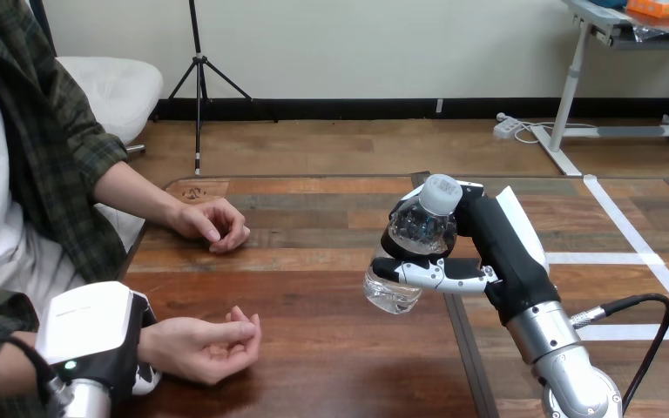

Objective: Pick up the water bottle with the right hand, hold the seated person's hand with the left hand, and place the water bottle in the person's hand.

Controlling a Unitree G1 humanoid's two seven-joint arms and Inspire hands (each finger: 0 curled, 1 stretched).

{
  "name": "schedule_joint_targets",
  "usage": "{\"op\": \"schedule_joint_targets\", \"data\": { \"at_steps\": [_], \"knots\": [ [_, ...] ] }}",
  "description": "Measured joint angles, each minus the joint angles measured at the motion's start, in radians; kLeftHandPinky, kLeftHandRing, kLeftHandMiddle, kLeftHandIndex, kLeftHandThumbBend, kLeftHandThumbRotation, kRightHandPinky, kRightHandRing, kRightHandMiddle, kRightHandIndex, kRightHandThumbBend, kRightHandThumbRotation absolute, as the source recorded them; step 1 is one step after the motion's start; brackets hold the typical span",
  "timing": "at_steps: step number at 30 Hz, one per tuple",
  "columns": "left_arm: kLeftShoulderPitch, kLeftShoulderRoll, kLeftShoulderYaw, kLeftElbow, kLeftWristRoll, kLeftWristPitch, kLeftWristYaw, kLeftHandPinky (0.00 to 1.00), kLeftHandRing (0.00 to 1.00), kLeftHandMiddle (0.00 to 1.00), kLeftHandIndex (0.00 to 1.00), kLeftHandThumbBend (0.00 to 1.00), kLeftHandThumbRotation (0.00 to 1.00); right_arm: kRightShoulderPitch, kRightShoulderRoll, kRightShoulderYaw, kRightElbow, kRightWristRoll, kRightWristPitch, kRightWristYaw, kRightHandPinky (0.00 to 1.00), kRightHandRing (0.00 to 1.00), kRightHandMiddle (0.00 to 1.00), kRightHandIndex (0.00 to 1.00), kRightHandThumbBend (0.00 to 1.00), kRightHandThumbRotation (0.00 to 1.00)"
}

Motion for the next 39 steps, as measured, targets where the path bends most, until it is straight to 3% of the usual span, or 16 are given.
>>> {"op": "schedule_joint_targets", "data": {
  "at_steps": [8,16,27,39],
  "knots": [
    [0.000,0.000,0.009,0.046,-0.030,-0.061,0.083,0.34,0.40,0.47,0.50,0.79,0.00,0.000,0.000,0.000,-0.002,0.001,0.005,0.006,0.35,0.39,0.44,0.46,0.72,0.00],
    [0.000,-0.001,0.026,0.103,-0.076,-0.157,0.189,0.33,0.40,0.46,0.49,0.79,0.00,0.000,0.000,0.000,-0.004,0.001,0.007,0.006,0.36,0.40,0.44,0.46,0.72,0.00],
    [0.003,-0.012,0.035,0.168,-0.138,-0.274,0.322,0.38,0.42,0.46,0.48,0.78,0.00,0.000,0.000,0.000,-0.004,0.000,0.007,0.006,0.36,0.40,0.44,0.46,0.72,0.00],
    [0.007,-0.033,0.029,0.233,-0.147,-0.374,0.442,0.32,0.38,0.43,0.46,0.77,0.00,0.000,0.000,0.000,-0.004,0.001,0.007,0.006,0.35,0.40,0.45,0.46,0.72,0.00]
  ]
}}
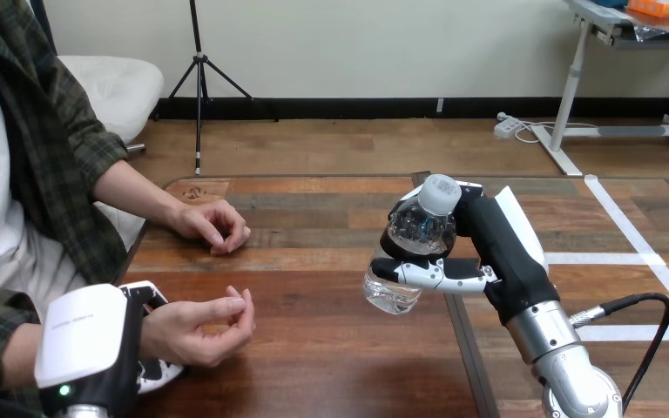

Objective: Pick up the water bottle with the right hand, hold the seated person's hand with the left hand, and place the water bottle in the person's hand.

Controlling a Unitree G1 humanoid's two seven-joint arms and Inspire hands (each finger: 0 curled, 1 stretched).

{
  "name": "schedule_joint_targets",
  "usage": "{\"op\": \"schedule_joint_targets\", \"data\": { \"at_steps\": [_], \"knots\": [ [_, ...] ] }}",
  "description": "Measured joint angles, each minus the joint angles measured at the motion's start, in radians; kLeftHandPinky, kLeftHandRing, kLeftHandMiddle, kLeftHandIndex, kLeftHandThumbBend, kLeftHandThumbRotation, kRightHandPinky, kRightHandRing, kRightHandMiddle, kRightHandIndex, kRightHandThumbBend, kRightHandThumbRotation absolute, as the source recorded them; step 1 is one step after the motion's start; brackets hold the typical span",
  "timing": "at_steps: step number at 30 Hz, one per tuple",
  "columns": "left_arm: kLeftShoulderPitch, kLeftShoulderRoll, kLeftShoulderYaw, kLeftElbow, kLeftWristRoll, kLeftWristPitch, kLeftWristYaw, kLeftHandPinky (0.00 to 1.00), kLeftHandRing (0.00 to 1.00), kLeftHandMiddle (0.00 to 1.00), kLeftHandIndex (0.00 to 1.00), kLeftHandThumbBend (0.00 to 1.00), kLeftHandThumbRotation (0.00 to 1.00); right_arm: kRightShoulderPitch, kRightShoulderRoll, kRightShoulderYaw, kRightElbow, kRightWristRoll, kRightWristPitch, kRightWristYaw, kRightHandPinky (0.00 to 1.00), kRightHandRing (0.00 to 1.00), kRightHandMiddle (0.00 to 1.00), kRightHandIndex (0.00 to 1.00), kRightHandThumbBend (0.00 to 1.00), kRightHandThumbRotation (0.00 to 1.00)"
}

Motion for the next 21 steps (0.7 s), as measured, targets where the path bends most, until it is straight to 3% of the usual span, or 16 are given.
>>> {"op": "schedule_joint_targets", "data": {
  "at_steps": [7,21],
  "knots": [
    [0.000,-0.014,-0.005,0.032,0.000,-0.061,0.060,0.30,0.36,0.42,0.46,0.76,0.00,0.000,0.000,0.000,-0.001,0.000,0.000,0.000,0.35,0.40,0.45,0.46,0.72,0.00],
    [0.000,-0.043,-0.010,0.047,-0.009,-0.158,0.123,0.28,0.35,0.40,0.45,0.75,0.00,0.000,0.001,0.000,-0.001,0.003,0.000,0.000,0.35,0.40,0.44,0.46,0.73,0.00]
  ]
}}
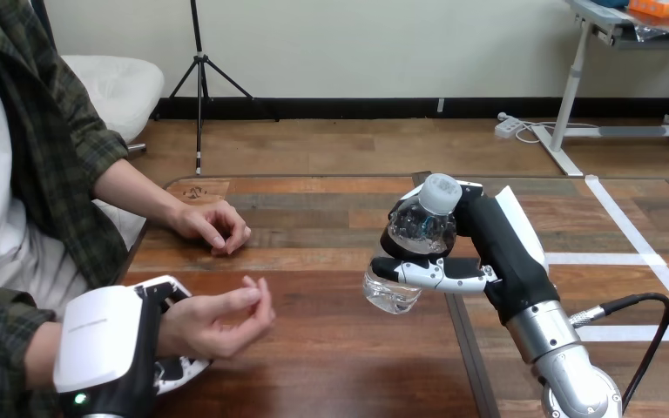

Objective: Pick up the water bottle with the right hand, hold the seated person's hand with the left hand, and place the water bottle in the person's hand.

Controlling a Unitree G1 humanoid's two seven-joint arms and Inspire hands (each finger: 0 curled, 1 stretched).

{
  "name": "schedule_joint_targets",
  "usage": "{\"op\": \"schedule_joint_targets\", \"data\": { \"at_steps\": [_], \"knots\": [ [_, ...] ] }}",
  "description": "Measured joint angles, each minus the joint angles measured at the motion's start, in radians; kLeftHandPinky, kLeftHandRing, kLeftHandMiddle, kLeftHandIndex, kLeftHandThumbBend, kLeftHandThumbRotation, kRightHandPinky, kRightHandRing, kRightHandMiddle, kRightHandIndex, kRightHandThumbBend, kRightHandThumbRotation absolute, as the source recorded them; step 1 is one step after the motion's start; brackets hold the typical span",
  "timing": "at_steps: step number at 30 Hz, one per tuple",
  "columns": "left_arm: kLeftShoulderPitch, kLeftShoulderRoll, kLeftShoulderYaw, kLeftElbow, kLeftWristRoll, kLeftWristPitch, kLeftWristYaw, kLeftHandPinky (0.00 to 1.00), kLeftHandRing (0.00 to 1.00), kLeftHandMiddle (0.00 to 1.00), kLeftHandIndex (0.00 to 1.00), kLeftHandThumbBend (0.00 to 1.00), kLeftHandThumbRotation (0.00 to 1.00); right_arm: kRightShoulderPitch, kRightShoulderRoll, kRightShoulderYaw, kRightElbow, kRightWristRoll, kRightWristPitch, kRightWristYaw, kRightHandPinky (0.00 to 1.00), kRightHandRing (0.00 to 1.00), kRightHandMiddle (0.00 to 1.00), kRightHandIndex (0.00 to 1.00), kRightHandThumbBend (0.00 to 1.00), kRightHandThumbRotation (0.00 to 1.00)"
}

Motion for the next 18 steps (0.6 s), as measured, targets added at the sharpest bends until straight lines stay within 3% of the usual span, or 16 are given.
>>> {"op": "schedule_joint_targets", "data": {
  "at_steps": [9,18],
  "knots": [
    [0.000,-0.023,-0.007,0.008,0.002,-0.050,0.057,0.27,0.34,0.40,0.44,0.76,0.00,0.000,0.000,0.000,0.000,0.000,0.000,0.000,0.35,0.40,0.45,0.46,0.73,0.00],
    [-0.003,-0.047,-0.016,0.007,0.007,-0.072,0.073,0.27,0.34,0.40,0.44,0.76,0.00,0.000,0.001,0.000,-0.001,0.000,0.000,0.000,0.35,0.40,0.45,0.46,0.73,0.00]
  ]
}}
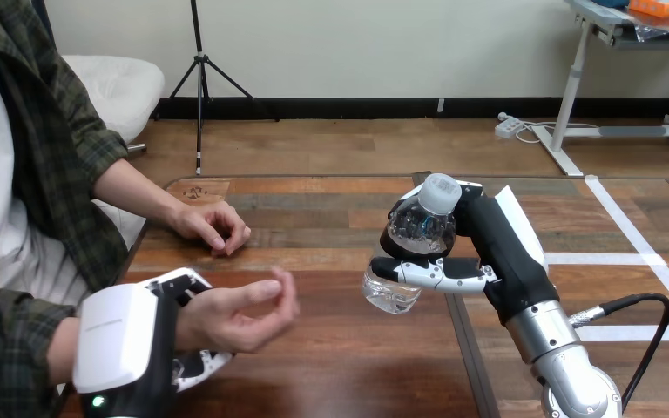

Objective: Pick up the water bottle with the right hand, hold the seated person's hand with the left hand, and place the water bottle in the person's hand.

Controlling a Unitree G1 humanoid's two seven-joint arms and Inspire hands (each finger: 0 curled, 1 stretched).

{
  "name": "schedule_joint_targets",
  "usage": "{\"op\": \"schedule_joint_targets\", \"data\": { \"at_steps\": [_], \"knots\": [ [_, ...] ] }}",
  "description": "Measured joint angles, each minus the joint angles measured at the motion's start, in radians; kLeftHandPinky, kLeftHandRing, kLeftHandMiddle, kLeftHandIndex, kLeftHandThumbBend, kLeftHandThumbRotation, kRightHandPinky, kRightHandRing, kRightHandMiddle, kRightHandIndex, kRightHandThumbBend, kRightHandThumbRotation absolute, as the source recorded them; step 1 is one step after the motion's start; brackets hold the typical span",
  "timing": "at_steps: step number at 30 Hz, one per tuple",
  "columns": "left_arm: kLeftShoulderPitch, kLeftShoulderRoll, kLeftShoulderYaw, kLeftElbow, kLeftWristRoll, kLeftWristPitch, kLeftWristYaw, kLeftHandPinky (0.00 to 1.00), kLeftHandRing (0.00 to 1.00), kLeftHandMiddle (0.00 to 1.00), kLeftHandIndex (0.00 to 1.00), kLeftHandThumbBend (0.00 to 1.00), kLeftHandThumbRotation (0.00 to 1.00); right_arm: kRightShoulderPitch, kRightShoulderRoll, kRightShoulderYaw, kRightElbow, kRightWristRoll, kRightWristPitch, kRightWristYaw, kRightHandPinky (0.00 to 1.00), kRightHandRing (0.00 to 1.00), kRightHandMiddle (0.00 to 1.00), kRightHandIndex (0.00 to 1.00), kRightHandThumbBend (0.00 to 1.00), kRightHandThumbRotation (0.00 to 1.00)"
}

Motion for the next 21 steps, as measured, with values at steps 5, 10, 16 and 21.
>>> {"op": "schedule_joint_targets", "data": {
  "at_steps": [5,10,16,21],
  "knots": [
    [0.000,-0.007,-0.009,-0.008,0.000,-0.003,-0.005,0.28,0.34,0.40,0.44,0.75,0.00,0.000,0.000,0.000,-0.001,0.001,0.000,0.000,0.35,0.40,0.45,0.46,0.73,0.00],
    [0.000,-0.014,-0.018,-0.014,0.002,-0.007,-0.006,0.27,0.34,0.40,0.43,0.75,0.00,0.000,0.000,0.000,-0.001,0.001,0.000,0.000,0.35,0.40,0.45,0.46,0.73,0.00],
    [0.002,-0.026,-0.024,-0.028,0.002,-0.008,-0.013,0.27,0.33,0.40,0.44,0.73,0.00,0.000,0.000,0.000,-0.005,0.001,0.001,0.000,0.35,0.40,0.45,0.46,0.72,0.00],
    [0.003,-0.036,-0.026,-0.042,0.001,-0.008,-0.024,0.26,0.33,0.39,0.44,0.72,0.00,0.000,0.001,0.000,-0.009,0.001,0.001,0.000,0.35,0.39,0.45,0.46,0.72,0.00]
  ]
}}
